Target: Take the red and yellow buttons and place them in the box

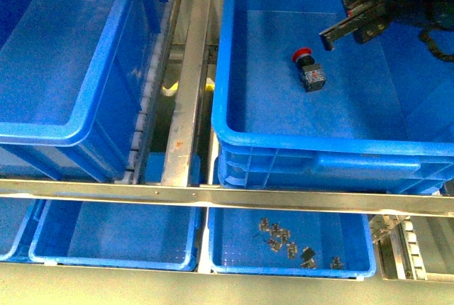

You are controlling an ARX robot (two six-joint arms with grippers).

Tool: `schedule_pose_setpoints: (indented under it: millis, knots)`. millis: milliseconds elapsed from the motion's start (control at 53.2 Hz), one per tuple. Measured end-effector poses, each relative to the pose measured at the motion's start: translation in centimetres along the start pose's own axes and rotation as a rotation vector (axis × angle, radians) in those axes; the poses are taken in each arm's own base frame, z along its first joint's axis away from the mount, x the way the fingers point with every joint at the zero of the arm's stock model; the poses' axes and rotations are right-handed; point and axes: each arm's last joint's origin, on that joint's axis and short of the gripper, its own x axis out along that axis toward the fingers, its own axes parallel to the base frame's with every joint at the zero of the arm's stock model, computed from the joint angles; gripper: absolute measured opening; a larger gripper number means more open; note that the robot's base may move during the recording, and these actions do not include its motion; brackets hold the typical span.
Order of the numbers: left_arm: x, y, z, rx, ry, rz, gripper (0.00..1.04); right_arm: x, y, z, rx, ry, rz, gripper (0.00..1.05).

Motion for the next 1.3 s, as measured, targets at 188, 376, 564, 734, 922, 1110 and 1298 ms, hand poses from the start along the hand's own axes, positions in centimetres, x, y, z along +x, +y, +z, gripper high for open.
schedule_pose_setpoints:
  millis: [188,376,564,734,922,1110,1298]
  knots:
    - [0.0,0.0,0.0,0.0,0.0,0.0,0.97,4.1,1.8,-0.4,0.054,0.099,-0.015,0.31]
    - [0.0,0.0,0.0,0.0,0.0,0.0,0.97,7.1,2.9,-1.3,0.091,0.202,-0.042,0.31]
    - [0.0,0.0,0.0,0.0,0.0,0.0,0.97,8.8,3.5,-1.7,0.119,0.254,-0.048,0.31]
    - [0.0,0.0,0.0,0.0,0.0,0.0,0.97,10.1,3.9,-1.0,0.138,0.257,-0.062,0.31]
    - [0.0,0.0,0.0,0.0,0.0,0.0,0.97,10.4,4.0,-0.6,0.18,0.251,-0.059,0.52]
    - [0.0,0.0,0.0,0.0,0.0,0.0,0.97,10.3,3.6,-0.6,0.234,0.208,-0.05,0.8]
    - [0.0,0.0,0.0,0.0,0.0,0.0,0.97,7.9,0.9,-0.9,0.307,0.162,-0.067,0.98]
